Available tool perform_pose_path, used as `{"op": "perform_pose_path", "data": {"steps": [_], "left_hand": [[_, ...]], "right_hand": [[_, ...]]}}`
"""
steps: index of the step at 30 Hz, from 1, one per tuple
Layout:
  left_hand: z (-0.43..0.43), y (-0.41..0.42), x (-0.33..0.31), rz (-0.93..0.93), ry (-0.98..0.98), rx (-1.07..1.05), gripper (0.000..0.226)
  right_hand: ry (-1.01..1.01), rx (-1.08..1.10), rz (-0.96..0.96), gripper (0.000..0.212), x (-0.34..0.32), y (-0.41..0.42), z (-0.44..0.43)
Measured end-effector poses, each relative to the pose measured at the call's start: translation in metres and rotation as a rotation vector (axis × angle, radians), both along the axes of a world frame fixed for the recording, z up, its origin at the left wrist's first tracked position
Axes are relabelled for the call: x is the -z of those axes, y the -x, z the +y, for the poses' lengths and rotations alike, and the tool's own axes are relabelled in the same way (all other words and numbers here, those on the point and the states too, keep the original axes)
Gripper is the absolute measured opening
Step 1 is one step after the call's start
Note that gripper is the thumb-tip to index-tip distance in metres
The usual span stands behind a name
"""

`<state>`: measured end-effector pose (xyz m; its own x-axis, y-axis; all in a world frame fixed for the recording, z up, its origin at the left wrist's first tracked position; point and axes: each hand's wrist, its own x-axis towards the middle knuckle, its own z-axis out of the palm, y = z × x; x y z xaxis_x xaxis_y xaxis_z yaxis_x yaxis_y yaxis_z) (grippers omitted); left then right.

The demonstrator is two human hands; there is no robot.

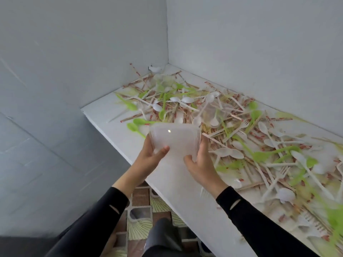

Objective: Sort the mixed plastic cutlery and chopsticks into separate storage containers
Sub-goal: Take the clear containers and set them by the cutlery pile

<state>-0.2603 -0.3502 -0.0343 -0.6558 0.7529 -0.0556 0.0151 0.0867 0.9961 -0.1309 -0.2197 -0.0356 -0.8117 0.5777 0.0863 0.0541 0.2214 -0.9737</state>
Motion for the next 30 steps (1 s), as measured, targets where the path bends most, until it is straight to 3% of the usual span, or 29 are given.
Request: {"op": "perform_pose_path", "data": {"steps": [3, 5, 9, 14, 17, 30], "left_hand": [[-0.009, -0.005, 0.007, -0.045, -0.029, 0.001, 0.094], [-0.007, -0.007, 0.012, -0.082, -0.044, 0.023, 0.101], [-0.001, -0.007, 0.021, -0.107, -0.037, 0.071, 0.092], [0.013, 0.003, 0.020, 0.135, 0.048, -0.024, 0.061], [0.019, 0.022, 0.024, 0.156, 0.061, -0.033, 0.046], [0.042, 0.147, -0.026, -0.014, -0.081, -0.075, 0.063]], "right_hand": [[-0.026, -0.036, -0.025, 0.092, 0.009, 0.000, -0.010], [0.005, -0.037, -0.043, 0.091, 0.015, -0.001, -0.010], [0.057, -0.049, -0.107, 0.082, 0.024, 0.003, 0.001], [0.076, -0.074, -0.136, 0.059, 0.026, 0.011, 0.021], [0.080, -0.058, -0.097, 0.047, 0.020, 0.021, 0.031], [0.092, -0.137, -0.138, 0.042, -0.017, 0.141, 0.063]]}}
